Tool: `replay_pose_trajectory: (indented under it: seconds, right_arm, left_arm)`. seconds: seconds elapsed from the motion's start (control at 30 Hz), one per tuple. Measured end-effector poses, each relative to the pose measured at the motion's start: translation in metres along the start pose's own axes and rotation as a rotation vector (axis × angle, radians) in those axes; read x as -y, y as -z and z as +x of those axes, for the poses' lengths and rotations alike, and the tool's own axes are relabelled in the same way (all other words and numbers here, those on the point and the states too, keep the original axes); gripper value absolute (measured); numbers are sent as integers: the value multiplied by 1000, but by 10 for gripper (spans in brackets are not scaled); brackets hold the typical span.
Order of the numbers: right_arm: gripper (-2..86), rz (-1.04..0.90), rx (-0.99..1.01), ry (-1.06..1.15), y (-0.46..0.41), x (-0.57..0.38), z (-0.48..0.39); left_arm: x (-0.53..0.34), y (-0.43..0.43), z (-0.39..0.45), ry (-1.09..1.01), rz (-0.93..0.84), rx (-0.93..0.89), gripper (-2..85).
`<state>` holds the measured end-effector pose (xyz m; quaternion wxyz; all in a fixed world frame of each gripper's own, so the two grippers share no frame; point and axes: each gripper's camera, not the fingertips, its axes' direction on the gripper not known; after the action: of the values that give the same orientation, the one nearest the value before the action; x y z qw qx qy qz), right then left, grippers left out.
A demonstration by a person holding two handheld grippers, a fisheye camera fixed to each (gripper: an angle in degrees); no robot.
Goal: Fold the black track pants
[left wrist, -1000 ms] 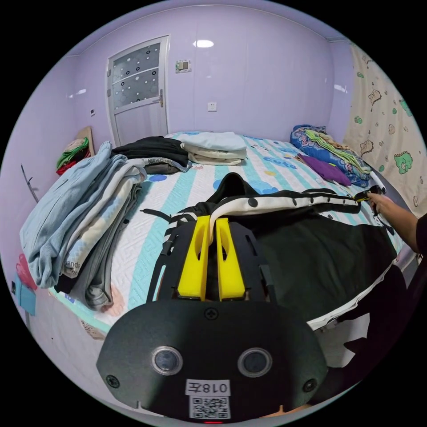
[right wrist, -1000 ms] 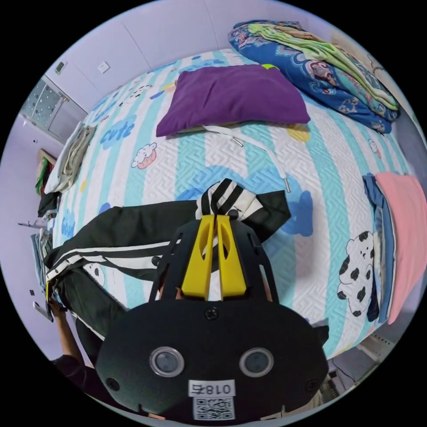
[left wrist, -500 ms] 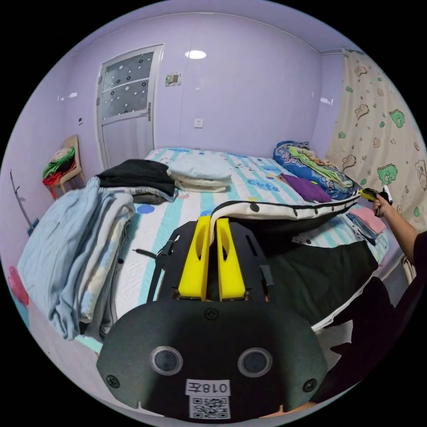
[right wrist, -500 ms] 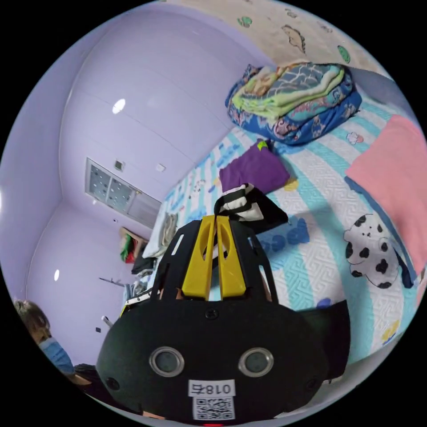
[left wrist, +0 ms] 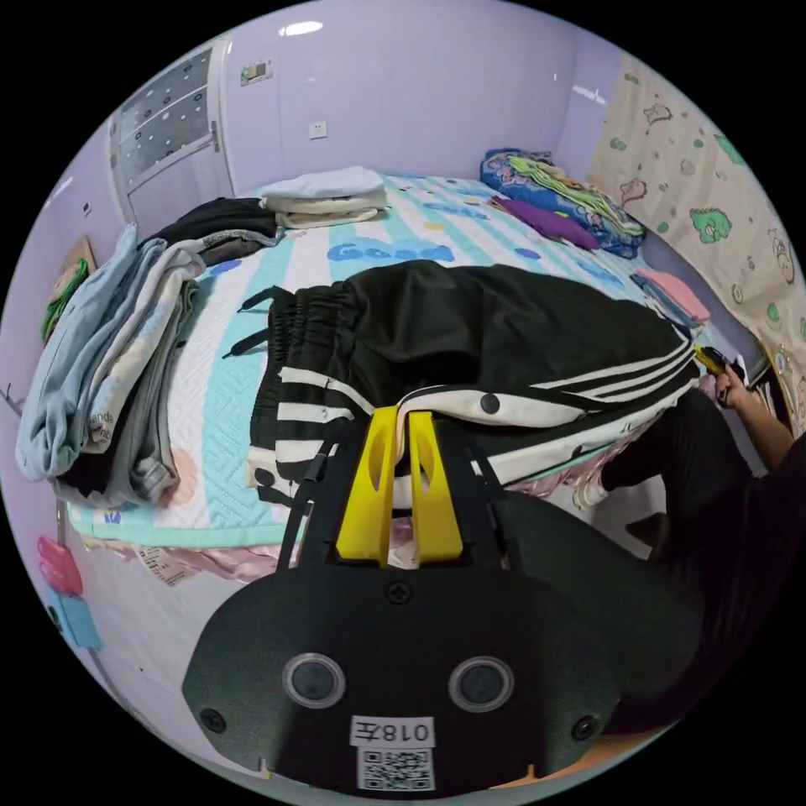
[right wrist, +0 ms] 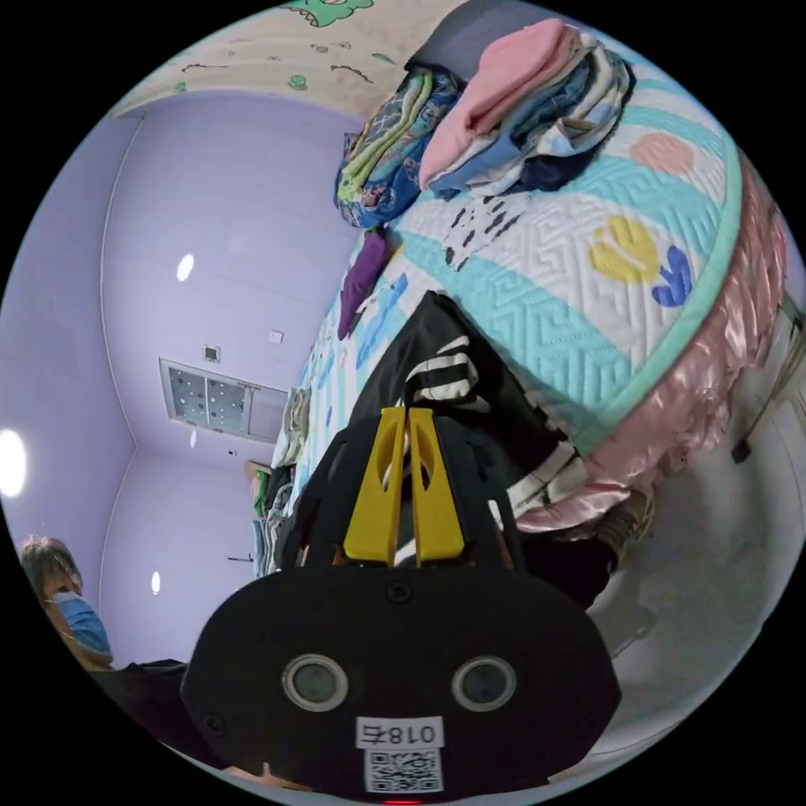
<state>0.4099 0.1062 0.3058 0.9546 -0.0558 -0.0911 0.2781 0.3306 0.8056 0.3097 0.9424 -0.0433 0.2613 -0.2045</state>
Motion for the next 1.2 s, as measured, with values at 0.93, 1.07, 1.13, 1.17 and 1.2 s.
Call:
replay_pose_trajectory:
  seconds: [0.93,1.07,1.13,1.17,1.2]
  right_arm:
    - [50,-48,-75,40,-21,-73,89]
    - [67,5,-64,14,-18,-98,101]
    - [64,55,-87,19,-15,-112,101]
    - [62,93,-107,46,-15,-118,96]
    - [61,107,-117,67,-17,-121,92]
  left_arm:
    - [-6,-10,-3,51,-13,-3,36]
    - [-23,3,-16,57,0,-23,48]
    - [-44,17,-28,80,29,-55,53]
    - [-50,21,-33,96,43,-66,54]
    - [-66,30,-43,149,77,-80,54]
